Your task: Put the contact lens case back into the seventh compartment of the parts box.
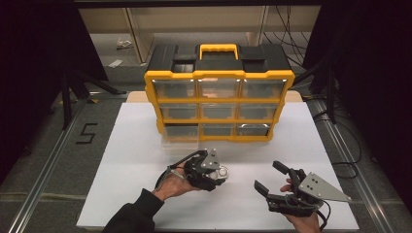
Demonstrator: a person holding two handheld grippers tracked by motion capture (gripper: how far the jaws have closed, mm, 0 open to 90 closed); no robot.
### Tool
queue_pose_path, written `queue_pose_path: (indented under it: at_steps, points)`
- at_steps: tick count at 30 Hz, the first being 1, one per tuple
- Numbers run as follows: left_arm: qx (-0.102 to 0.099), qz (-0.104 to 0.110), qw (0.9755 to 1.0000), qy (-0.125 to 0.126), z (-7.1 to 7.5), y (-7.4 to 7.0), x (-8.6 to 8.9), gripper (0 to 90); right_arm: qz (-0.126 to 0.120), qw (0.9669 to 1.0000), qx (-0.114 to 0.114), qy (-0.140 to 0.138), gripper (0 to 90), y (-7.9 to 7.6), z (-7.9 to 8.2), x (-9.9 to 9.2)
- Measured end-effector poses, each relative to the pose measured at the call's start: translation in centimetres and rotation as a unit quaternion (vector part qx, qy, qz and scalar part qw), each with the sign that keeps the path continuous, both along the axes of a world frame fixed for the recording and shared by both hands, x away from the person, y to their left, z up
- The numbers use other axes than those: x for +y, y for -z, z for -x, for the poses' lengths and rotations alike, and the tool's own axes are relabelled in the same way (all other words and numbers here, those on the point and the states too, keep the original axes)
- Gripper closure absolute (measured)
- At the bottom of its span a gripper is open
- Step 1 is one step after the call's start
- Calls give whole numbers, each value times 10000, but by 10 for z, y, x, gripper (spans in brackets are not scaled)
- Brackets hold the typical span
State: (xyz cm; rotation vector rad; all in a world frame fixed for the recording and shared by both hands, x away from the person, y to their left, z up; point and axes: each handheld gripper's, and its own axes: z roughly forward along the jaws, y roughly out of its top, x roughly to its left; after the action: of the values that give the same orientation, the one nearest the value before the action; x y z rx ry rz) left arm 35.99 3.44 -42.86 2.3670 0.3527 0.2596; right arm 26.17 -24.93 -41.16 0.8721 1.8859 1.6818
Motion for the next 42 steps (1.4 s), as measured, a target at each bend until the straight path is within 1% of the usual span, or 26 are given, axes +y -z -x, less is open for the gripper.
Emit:
queue_pose_path:
  at_steps: [2,4,5,9,18,19,22,23,28,31,42]
  points:
    - [-29,5,10000,-35,0,-2,1,492,5,10000,-11,1,155,0,0,0]
    - [-59,95,9999,-131,0,-5,5,491,8,10000,-14,-5,155,0,0,0]
    - [-59,95,9999,-131,0,-5,5,491,5,10000,-15,-5,155,0,0,0]
    - [-84,236,9994,-249,-1,-10,10,491,-3,10000,-12,-4,155,0,0,0]
    - [-152,304,9988,-347,-2,-15,16,492,5,10000,-8,-1,155,0,0,0]
    - [-150,350,9986,-373,-2,-15,17,491,-2,10000,-12,-3,155,0,0,0]
    - [-165,357,9985,-392,-3,-16,18,492,5,10000,-8,-2,155,0,0,0]
    - [-170,394,9981,-438,-3,-17,19,492,8,10000,-11,-1,155,0,0,0]
    - [-191,425,9979,-461,-3,-20,20,492,6,10000,-11,0,155,0,0,0]
    - [-229,490,9972,-508,-3,-25,23,492,5,10000,-16,-1,155,0,0,0]
    - [-298,613,9957,-621,-4,-32,29,492,0,10000,13,2,155,0,0,0]
